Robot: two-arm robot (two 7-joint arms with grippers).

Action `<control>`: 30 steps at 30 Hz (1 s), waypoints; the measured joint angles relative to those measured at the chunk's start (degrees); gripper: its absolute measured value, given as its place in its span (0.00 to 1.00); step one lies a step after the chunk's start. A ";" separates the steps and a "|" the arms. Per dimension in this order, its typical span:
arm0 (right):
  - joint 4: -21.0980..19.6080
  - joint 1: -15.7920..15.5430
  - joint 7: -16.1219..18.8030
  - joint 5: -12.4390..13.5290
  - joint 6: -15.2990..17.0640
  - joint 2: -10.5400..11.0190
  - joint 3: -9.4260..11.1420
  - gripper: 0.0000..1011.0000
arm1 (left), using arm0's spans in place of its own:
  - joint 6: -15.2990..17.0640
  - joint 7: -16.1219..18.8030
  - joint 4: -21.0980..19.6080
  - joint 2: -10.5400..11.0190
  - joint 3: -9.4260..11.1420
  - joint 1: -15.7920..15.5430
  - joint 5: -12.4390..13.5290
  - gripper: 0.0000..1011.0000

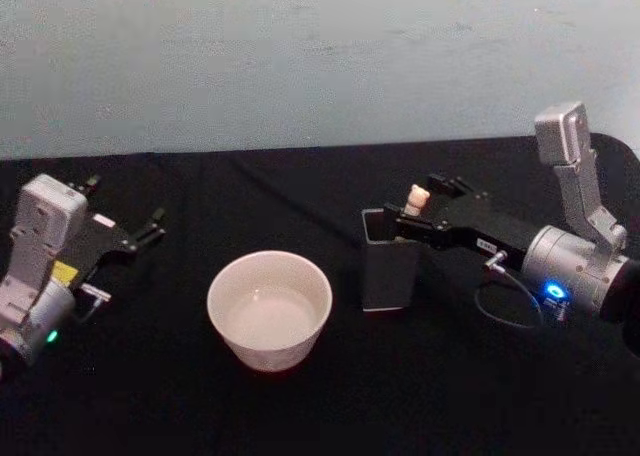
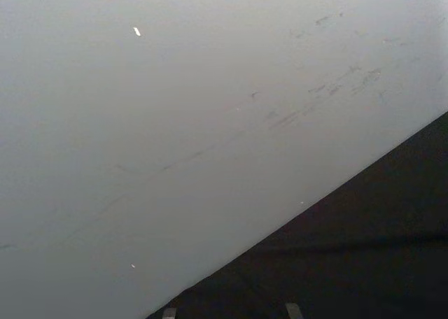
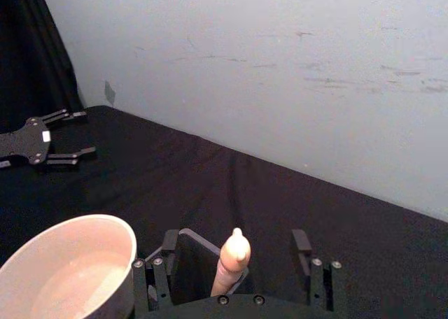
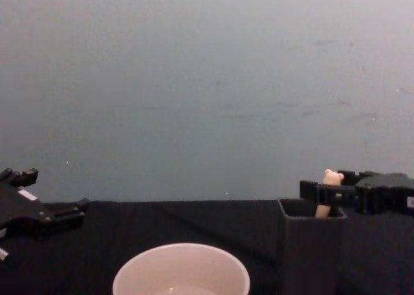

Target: Pick up the stirring spoon with one hand, stir inside the cup, then place it back in its original position.

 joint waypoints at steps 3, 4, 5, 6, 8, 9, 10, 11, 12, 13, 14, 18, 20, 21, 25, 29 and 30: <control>-0.03 -0.03 0.00 0.00 -0.03 0.01 0.00 0.99 | 0.00 0.00 0.00 0.00 0.00 0.00 0.00 0.99; -0.05 -0.05 0.00 0.00 -0.06 0.02 0.00 0.99 | 0.00 0.00 0.00 0.00 0.00 0.00 0.00 0.99; -0.05 -0.06 0.00 0.00 -0.08 0.02 0.00 0.99 | 0.00 0.00 0.00 0.00 0.00 0.00 0.00 0.99; -0.07 -0.08 0.00 0.00 -0.10 0.03 0.01 0.99 | 0.00 0.00 0.00 0.00 0.00 0.00 0.00 0.99; -0.07 -0.10 0.00 -0.01 -0.12 0.04 0.01 0.99 | 0.00 0.00 0.00 0.00 0.00 0.00 0.00 0.99; -0.07 -0.10 0.00 -0.01 -0.14 0.04 0.01 0.99 | 0.00 0.00 0.00 0.00 0.00 0.00 0.00 0.99; -0.08 -0.11 0.00 -0.01 -0.15 0.05 0.02 0.99 | 0.00 0.00 0.00 0.00 0.00 0.00 0.00 0.99; -0.09 -0.12 0.00 -0.01 -0.16 0.05 0.03 0.99 | 0.00 0.00 0.00 0.00 0.00 0.00 0.00 0.99; -0.10 -0.13 0.00 -0.02 -0.18 0.06 0.04 0.99 | 0.00 0.00 0.00 0.00 0.00 0.00 0.00 0.99; -0.10 -0.13 0.00 -0.02 -0.18 0.06 0.04 0.99 | 0.00 0.00 0.00 0.00 0.00 0.00 0.00 0.99; -0.11 -0.13 0.00 -0.02 -0.19 0.07 0.05 0.99 | 0.00 0.00 0.00 0.00 0.00 0.00 0.00 0.99; -0.13 -0.15 0.00 -0.02 -0.21 0.09 0.07 0.97 | 0.00 0.00 0.00 0.00 0.00 0.00 0.00 0.99; -0.14 -0.17 0.00 -0.02 -0.22 0.09 0.08 0.93 | 0.00 0.00 0.00 0.00 0.00 0.00 0.00 0.99; -0.15 -0.17 0.00 -0.02 -0.23 0.10 0.08 0.89 | 0.00 0.00 0.00 0.00 0.00 0.00 0.00 0.99; -0.16 -0.19 0.00 -0.02 -0.25 0.10 0.08 0.79 | 0.00 0.00 0.00 0.00 0.00 0.00 0.00 0.99; -0.16 -0.20 0.00 -0.02 -0.27 0.10 0.08 0.70 | 0.00 0.00 0.00 0.00 0.00 0.00 0.00 0.99; -0.16 -0.20 0.00 -0.02 -0.28 0.10 0.08 0.66 | 0.00 0.00 0.00 0.00 0.00 0.00 0.00 0.99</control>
